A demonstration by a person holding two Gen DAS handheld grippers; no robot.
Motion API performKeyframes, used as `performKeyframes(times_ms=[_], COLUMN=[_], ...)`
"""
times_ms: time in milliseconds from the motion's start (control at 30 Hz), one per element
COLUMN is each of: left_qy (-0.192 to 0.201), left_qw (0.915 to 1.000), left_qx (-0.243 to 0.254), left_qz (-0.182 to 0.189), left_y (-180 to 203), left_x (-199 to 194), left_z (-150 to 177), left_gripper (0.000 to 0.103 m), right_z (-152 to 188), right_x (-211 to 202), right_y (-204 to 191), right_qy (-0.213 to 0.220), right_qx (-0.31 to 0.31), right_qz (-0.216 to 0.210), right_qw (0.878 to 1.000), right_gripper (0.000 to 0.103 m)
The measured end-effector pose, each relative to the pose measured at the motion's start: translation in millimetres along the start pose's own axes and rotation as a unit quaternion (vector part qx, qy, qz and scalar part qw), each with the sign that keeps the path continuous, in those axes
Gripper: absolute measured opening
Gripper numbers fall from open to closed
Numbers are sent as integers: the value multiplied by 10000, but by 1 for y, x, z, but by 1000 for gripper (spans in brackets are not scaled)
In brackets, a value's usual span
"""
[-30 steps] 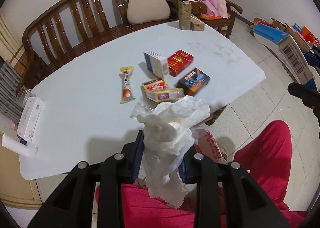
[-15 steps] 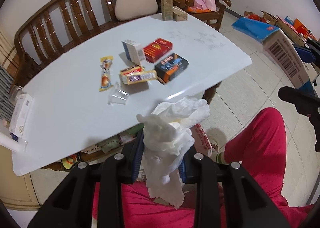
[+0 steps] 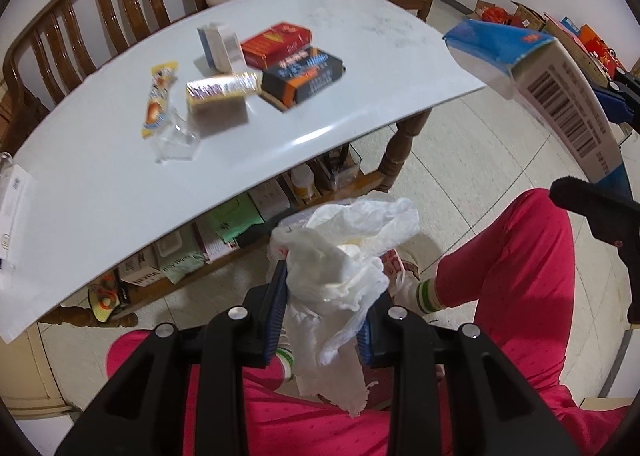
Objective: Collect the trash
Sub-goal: 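Lower the tissue and blue box into the trash bag and open both tools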
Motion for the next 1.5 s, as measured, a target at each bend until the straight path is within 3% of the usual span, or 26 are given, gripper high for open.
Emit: performKeyframes(times_ms=[433, 867, 1500], left_qy=[-444, -1006, -1900], left_qw=[9986, 9907, 9747], left_qx=[-161, -748, -1032], left_qz=[240, 523, 566], left_y=[14, 21, 27], left_x=[61, 137, 251], left_z=[16, 27, 36], left_gripper=[30, 30, 30], right_z=[37, 79, 144], right_x=[45, 119, 241], right_y=[0, 7, 25], right_qy=[-359, -836, -1747], right_qx=[297, 666, 1446], right_qz=[-112, -176, -373], right_qw=[9988, 9941, 9732], right_gripper=[59, 59, 59])
Point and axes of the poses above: each gripper's, at about its wrist camera, not at the fingertips, and x roughly the way its jaws point, y to its right, z to its underside, the point moved 5 cm from there along x, roughly the way its jaws point, and after that the axes turned 11 degrees about -z, right-handed, at the moved point
